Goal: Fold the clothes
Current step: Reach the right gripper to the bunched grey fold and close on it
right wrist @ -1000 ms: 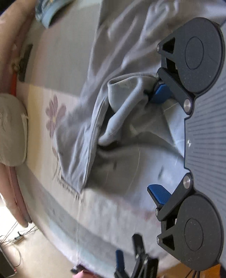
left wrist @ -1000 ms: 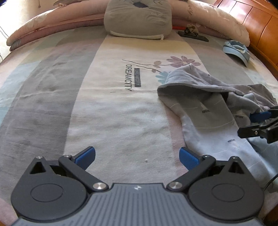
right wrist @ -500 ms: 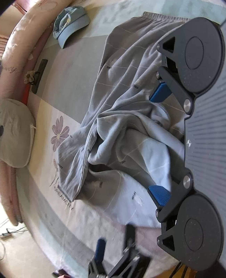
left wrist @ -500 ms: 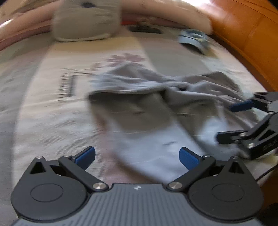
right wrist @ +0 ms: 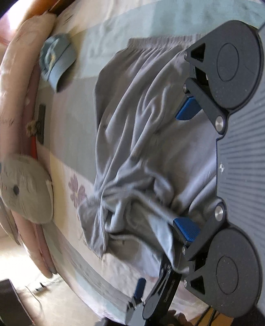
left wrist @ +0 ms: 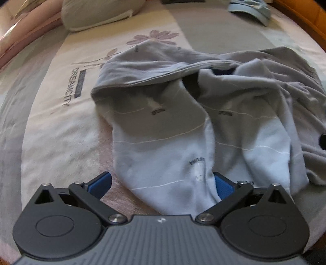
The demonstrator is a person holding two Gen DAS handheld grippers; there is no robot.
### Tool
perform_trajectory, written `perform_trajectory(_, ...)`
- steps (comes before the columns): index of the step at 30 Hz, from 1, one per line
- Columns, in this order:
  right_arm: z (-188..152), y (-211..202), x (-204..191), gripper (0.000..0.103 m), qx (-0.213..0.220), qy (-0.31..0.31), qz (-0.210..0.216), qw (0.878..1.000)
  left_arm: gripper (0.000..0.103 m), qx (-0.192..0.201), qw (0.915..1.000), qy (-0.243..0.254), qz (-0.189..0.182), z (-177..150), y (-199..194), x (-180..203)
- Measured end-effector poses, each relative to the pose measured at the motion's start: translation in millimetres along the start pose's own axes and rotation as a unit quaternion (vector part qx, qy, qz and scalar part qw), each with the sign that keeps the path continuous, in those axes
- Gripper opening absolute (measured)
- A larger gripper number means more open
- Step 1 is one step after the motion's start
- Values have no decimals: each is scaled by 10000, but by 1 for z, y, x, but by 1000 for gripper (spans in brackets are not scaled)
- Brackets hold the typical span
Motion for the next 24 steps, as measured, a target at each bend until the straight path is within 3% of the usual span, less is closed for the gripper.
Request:
perform_trajectory(4,-4,1,16,103,10,181,62,9998,103,14,9994,-221,250,5,-2,-8)
perform_trajectory(12,8,-3,7,103,132,-86,425,9990,102,46,9983,-311,487,-2,-18,-23)
perform_trajectory(19,39,-3,-38,100,276,-889,690,9933,102,411,9977,-541,51,-21,-42,-53)
perform_trajectory(24,59,5,-98,85,305,-1468,794,9855,102,672,9965,-415,-260,-31,-48,-75)
Point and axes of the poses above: each gripper's, at about its wrist camera, not at the fingertips, and y roughly the way its jaws point, x to its right, z to its top, the point moved 5 cm from there along y, roughly the way its jaws point, and after that the axes turned 4 degrees about y, right-handed, at the moved point
